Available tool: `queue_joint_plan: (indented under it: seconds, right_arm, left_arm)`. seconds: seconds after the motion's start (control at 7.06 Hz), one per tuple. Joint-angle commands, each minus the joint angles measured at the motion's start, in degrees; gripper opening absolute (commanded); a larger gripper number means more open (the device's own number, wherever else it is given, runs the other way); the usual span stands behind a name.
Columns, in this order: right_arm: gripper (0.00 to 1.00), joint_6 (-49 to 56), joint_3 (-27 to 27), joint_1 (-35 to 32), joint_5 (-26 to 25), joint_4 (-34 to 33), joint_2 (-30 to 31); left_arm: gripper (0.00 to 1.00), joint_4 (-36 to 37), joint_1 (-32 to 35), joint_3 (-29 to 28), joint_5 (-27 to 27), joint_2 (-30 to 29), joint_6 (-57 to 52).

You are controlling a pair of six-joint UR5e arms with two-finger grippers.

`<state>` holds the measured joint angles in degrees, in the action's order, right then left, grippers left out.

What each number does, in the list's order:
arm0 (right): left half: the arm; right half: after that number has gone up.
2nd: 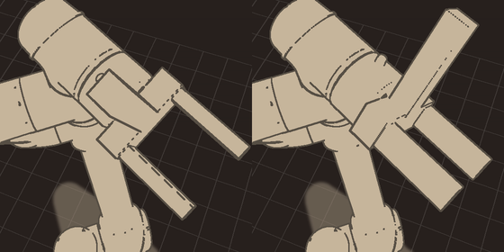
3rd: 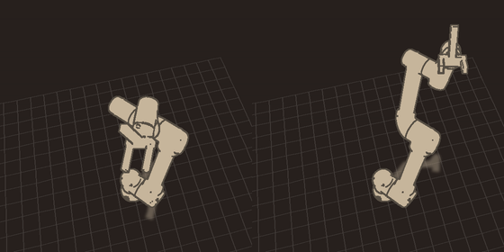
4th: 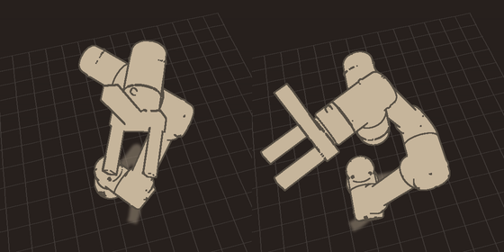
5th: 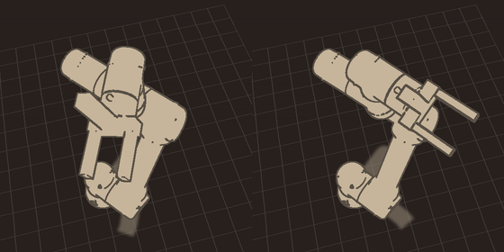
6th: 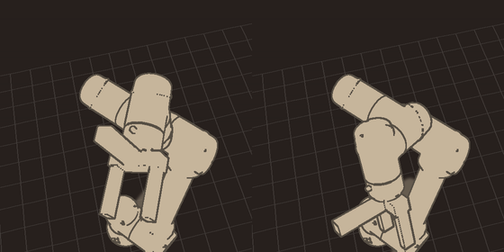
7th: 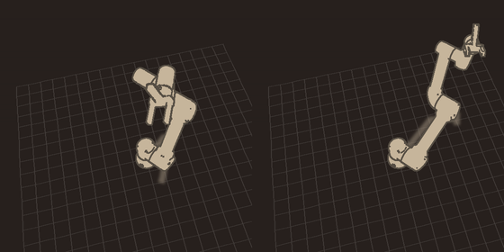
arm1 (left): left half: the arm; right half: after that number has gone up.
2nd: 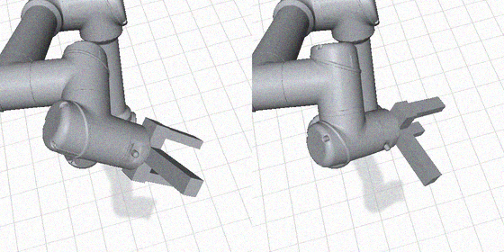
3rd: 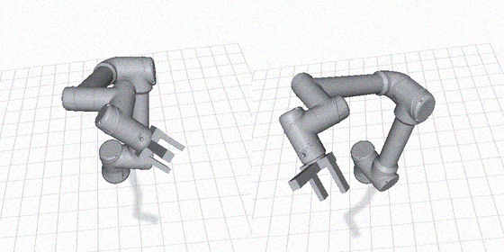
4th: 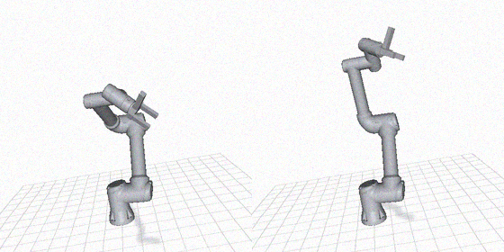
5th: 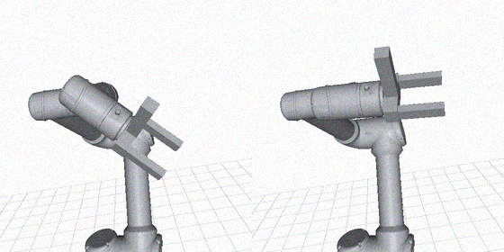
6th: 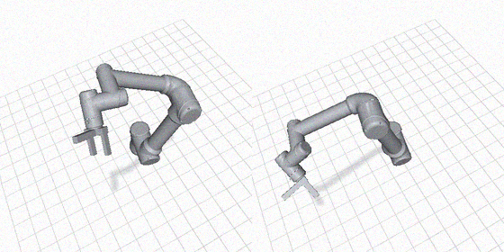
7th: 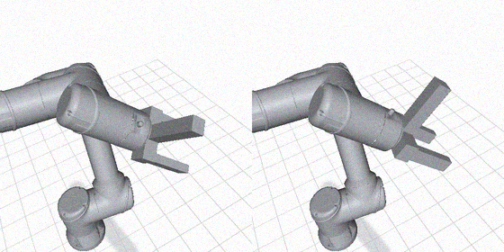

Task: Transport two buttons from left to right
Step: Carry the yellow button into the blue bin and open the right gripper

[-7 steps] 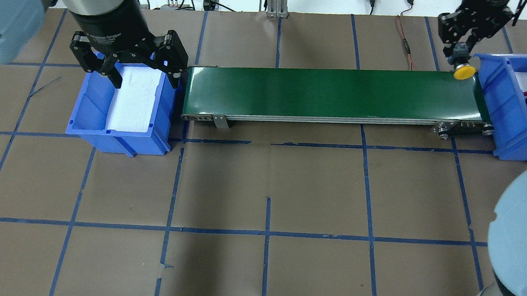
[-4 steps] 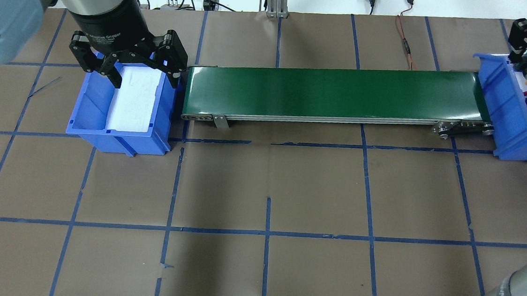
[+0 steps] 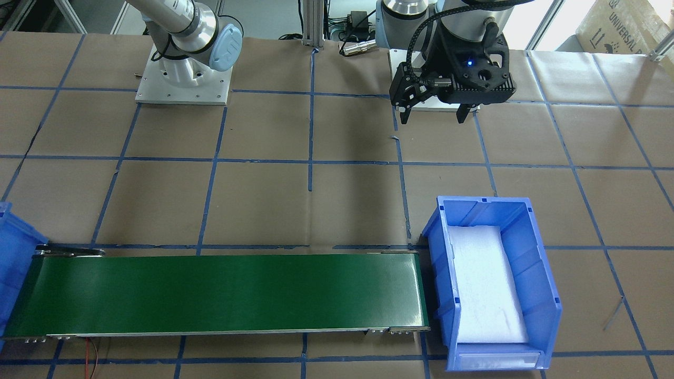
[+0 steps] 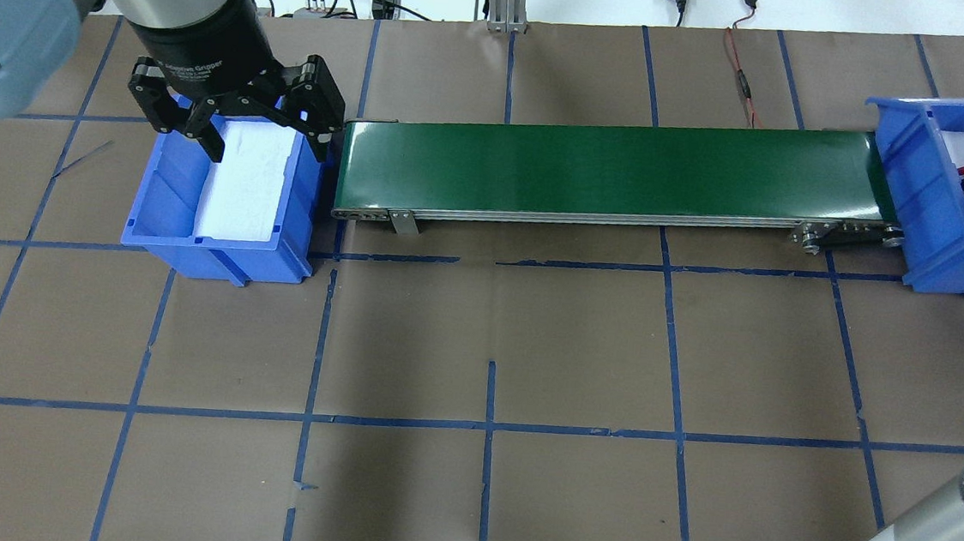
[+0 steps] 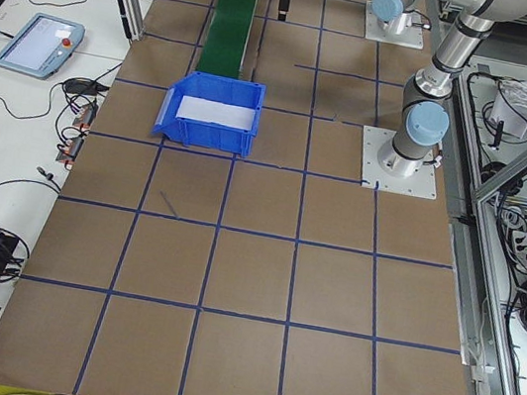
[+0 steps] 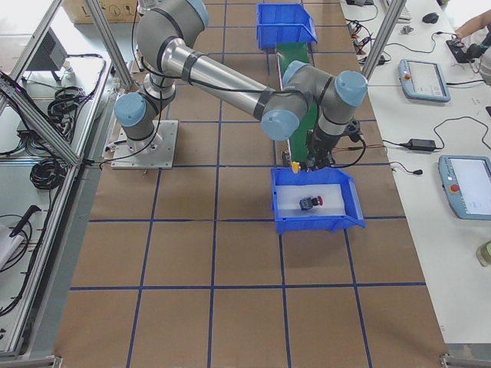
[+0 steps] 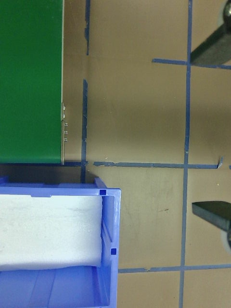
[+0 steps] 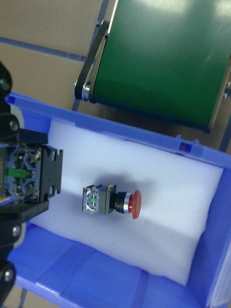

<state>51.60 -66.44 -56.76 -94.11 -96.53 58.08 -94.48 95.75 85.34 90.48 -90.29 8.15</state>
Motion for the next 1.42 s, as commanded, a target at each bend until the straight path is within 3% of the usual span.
queue_joint_plan:
  seconds: [0.0, 0.57, 1.28]
  right_arm:
    - [0.11, 1.58, 0.17, 0.95, 0.76, -6.01, -4.01]
    - [0.13, 0.62, 7.1, -2.02, 2.61, -9.53, -10.08]
    - [0.13, -0.44, 9.65, -4.41, 2.79, -12.53, -13.68]
  left_arm:
    - [1.0, -0.17, 0.05, 0.0, 0.13, 0.11, -0.06]
    - [1.0, -0.09, 0.14, -0.09, 0.13, 0.02, -0.06]
    - [1.0, -0.18, 0.14, 0.0, 0.04, 0.11, -0.06]
